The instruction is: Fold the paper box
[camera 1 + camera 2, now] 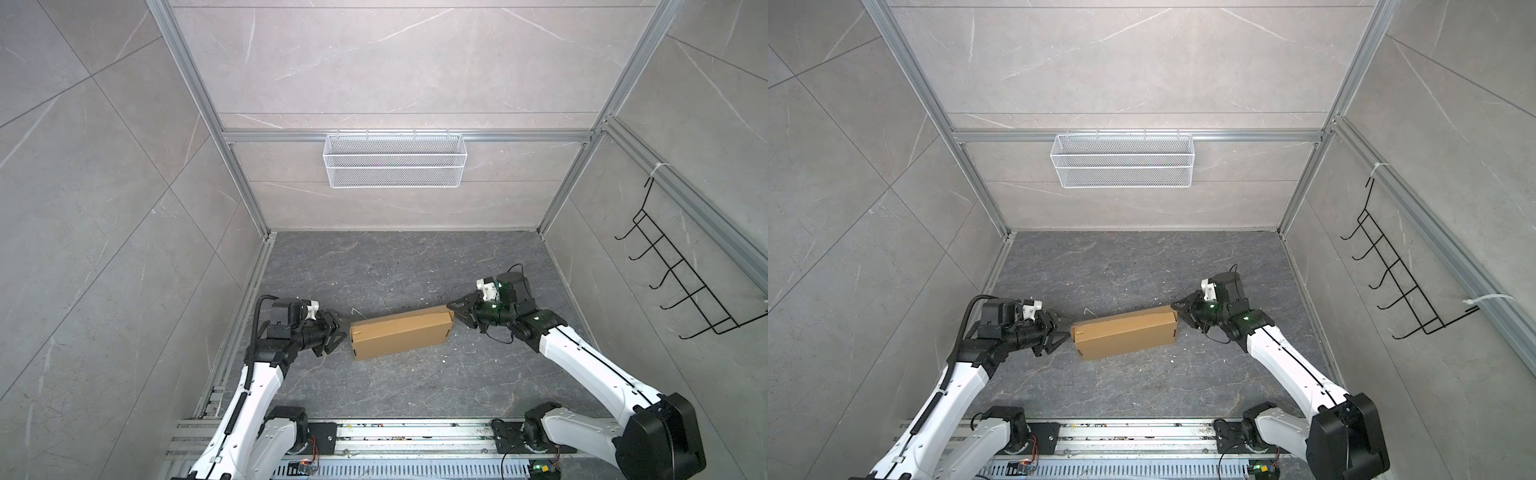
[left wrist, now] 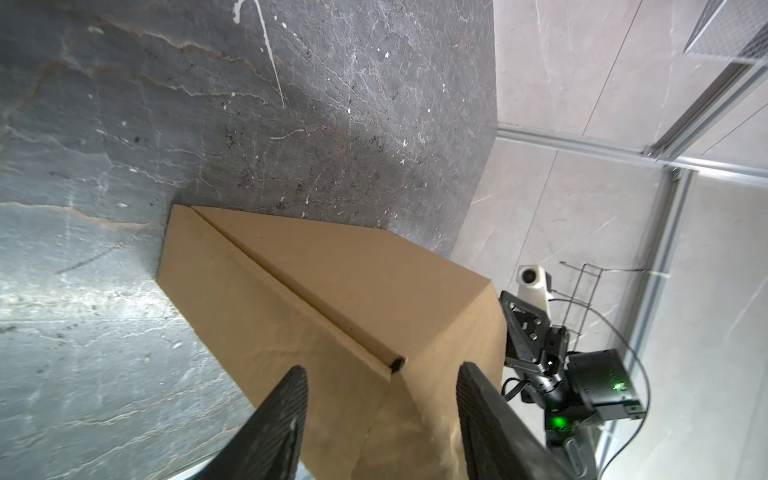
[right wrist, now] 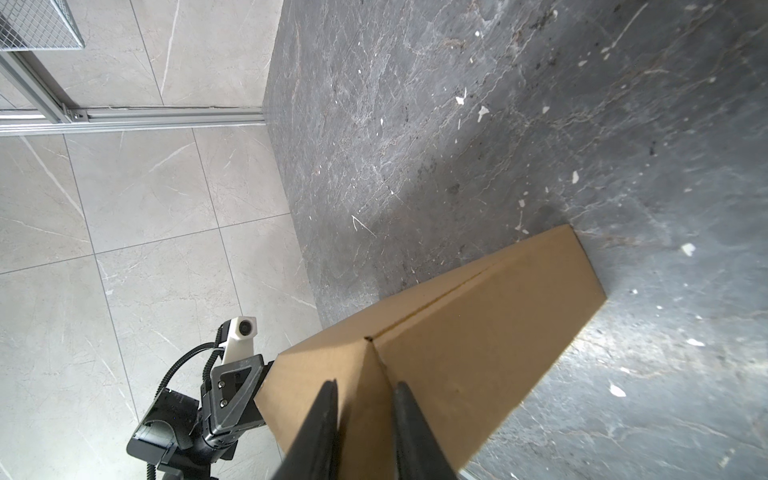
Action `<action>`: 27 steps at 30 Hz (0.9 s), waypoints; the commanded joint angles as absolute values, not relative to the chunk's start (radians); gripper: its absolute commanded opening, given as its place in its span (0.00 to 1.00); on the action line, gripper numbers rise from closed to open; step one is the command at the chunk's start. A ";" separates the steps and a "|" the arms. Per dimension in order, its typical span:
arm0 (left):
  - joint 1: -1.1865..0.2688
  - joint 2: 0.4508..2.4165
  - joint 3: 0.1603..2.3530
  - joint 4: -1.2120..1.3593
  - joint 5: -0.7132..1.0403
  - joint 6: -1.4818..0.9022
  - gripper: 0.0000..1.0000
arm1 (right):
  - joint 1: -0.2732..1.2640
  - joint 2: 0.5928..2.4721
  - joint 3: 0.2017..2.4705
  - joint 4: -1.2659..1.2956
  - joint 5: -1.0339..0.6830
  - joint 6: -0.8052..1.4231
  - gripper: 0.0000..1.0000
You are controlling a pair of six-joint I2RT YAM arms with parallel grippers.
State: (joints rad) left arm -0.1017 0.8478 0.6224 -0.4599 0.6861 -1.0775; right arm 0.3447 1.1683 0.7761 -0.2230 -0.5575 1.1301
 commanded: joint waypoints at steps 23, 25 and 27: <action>-0.217 0.910 0.541 -0.048 0.586 -1.316 0.60 | 0.370 1.183 0.743 -0.369 -0.511 1.138 0.26; -0.219 0.941 0.551 -0.020 0.592 -1.309 0.60 | 0.370 1.180 0.740 -0.368 -0.505 1.141 0.26; -0.224 0.978 0.569 0.002 0.601 -1.300 0.60 | 0.370 1.180 0.738 -0.363 -0.502 1.146 0.26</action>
State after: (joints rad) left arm -0.1925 0.9382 0.5289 -0.0681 0.5251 -1.3098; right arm 0.3515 1.1603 0.7769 -0.2310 -0.5232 1.1343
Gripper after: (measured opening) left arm 0.596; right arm 0.261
